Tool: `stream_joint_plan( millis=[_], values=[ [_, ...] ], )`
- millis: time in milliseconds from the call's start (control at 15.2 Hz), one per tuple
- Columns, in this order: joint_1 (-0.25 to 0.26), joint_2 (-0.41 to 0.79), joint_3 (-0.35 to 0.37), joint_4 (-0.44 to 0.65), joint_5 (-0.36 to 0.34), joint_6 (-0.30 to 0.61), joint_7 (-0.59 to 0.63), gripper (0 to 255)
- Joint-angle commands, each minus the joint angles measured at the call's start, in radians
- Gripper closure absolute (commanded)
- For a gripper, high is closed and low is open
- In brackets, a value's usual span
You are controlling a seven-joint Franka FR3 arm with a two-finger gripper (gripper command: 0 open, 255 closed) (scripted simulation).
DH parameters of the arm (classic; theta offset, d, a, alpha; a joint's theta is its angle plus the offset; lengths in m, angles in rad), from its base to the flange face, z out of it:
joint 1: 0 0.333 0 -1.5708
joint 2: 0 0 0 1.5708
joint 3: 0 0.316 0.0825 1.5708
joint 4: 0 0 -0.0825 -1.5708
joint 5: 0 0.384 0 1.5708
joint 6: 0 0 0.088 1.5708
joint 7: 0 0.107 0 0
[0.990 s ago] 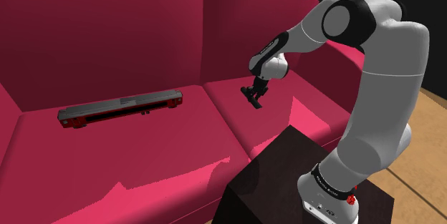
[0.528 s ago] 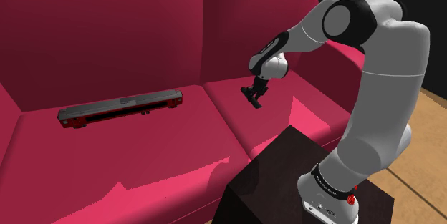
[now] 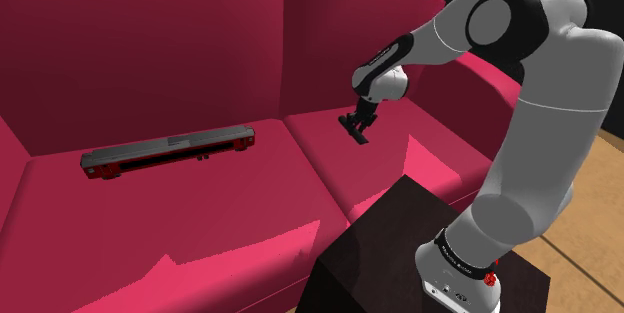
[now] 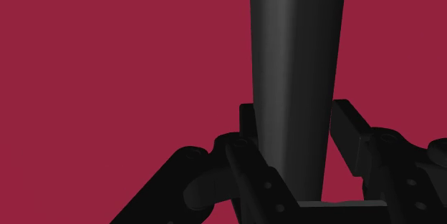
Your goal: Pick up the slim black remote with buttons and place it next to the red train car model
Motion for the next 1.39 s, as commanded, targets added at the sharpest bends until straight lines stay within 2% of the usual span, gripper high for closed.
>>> stream_joint_plan(
  millis=[0,1320],
  values=[
    [0.006,-0.022,-0.007,0.0,-0.013,-0.021,0.012,255],
    [0.033,-0.226,-0.049,0.039,-0.13,-0.251,0.107,255]
  ],
)
